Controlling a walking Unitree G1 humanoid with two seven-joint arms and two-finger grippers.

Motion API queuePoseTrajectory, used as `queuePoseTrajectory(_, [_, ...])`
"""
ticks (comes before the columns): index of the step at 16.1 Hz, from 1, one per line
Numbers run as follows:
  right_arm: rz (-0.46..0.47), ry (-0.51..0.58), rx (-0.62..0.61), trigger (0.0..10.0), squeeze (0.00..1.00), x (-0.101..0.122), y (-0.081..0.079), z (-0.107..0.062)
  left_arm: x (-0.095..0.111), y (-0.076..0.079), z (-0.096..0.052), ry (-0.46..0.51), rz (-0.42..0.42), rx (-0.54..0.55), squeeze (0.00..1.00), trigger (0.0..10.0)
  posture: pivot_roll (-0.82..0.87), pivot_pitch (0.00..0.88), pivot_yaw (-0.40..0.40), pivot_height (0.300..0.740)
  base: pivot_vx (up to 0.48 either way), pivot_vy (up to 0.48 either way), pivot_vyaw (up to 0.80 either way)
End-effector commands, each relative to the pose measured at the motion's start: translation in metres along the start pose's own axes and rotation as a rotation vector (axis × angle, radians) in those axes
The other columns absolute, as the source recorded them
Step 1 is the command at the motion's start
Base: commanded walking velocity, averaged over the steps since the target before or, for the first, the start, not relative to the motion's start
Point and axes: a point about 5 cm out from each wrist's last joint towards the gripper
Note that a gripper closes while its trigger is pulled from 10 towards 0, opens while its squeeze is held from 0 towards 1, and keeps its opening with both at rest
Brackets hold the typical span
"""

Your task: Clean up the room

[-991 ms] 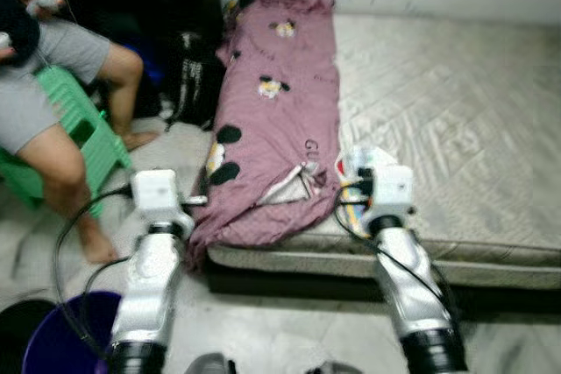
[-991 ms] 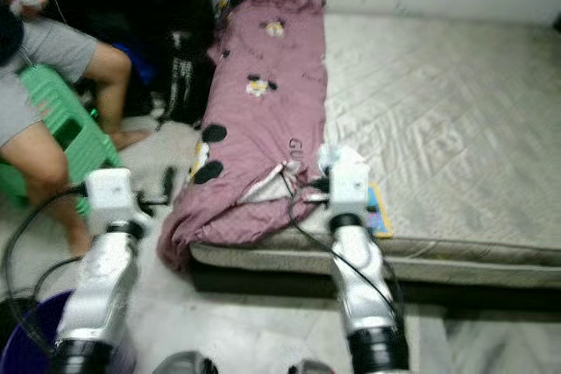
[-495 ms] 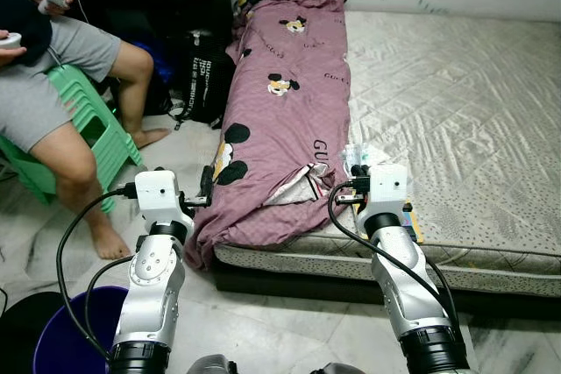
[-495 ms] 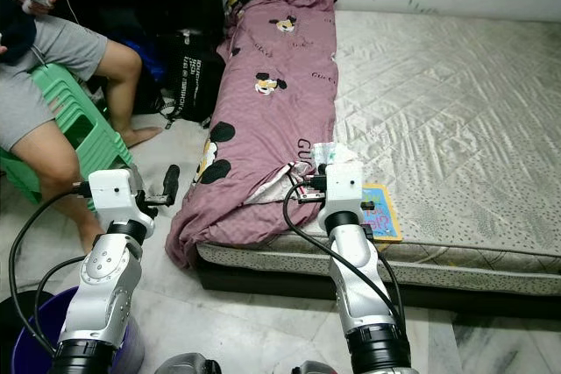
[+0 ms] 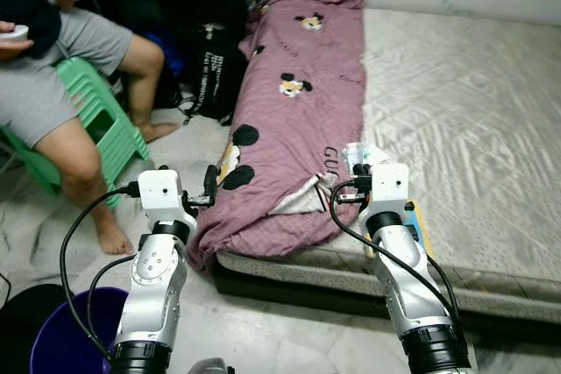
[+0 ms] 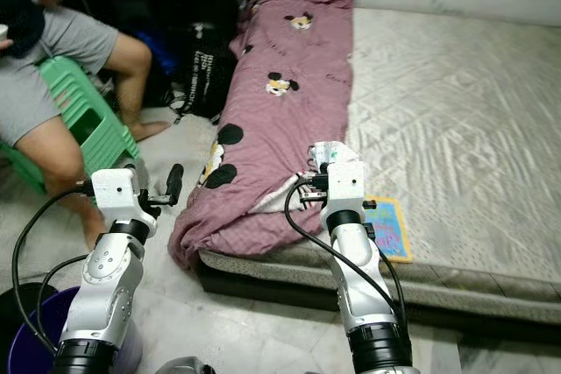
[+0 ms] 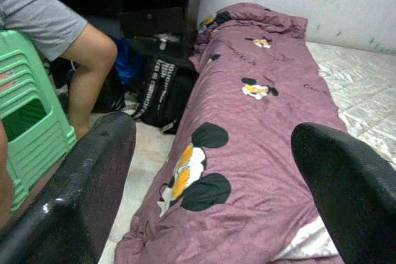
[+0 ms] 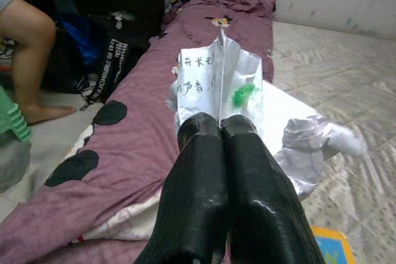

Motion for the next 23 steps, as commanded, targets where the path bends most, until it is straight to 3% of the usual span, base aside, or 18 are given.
queuePoseTrajectory(1, [-0.002, -0.004, 0.003, 10.0, 0.00, -0.0023, 0.0004, 0.0000, 0.0025, -0.0008, -0.0003, 0.010, 0.004, -0.008, 0.00, 10.0, 0.02, 0.000, -0.001, 0.740, 0.330, 0.000, 0.00])
queuePoseTrajectory(5, [0.001, -0.006, 0.001, 10.0, 0.00, -0.0031, 0.0004, -0.0001, 0.0022, -0.0005, -0.0002, 0.006, 0.001, -0.010, 0.00, 10.0, 0.02, 0.000, 0.000, 0.740, 0.294, 0.000, 0.00])
queuePoseTrajectory(11, [-0.041, 0.012, 0.014, 10.0, 0.00, -0.0013, 0.0004, 0.0000, 0.0008, 0.0007, 0.0001, -0.003, 0.003, 0.007, 0.00, 10.0, 0.02, 0.000, -0.004, 0.740, 0.000, 0.000, 0.00])
queuePoseTrajectory(23, [-0.036, 0.027, 0.057, 10.0, 0.00, 0.0002, -0.0059, -0.0001, -0.0008, -0.0039, -0.0024, -0.017, -0.001, 0.020, 0.00, 10.0, 0.02, 0.000, 0.002, 0.740, 0.000, 0.000, 0.80])
Point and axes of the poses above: a point about 5 cm out from each wrist's last joint towards the gripper, its own z axis pointing out of the wrist towards the gripper, its own x axis along the axis of the wrist's last joint, y = z × x, and after that the axes turned 7 degrees about -z, right-handed
